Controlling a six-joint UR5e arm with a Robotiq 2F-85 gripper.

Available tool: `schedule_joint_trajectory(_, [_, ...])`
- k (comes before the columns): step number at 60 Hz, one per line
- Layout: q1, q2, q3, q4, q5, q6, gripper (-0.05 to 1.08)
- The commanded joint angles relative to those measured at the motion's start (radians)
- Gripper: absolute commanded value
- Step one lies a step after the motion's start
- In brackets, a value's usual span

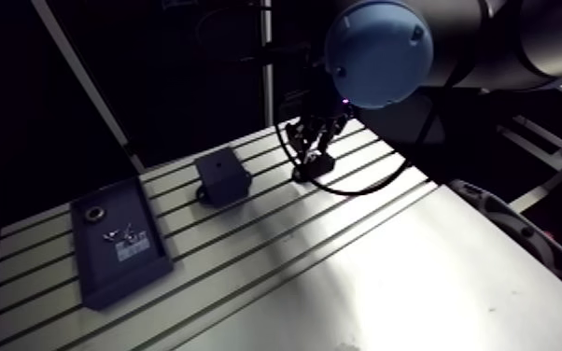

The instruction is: Pick up the M10 bolt and insert it into the hole until fully seated.

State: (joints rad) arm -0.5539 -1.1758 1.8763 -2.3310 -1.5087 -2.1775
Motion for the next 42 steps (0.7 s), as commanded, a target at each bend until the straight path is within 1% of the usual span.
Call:
schedule_joint_trajectory(1, [0.0, 0.0, 0.001, 0.0, 0.0, 0.0, 0.48])
schedule_joint_trajectory(33, [0.0, 0.008, -0.001, 0.0, 0.0, 0.003, 0.51])
schedule_joint_trajectory(42, [0.0, 0.009, -0.001, 0.0, -0.007, 0.003, 0.51])
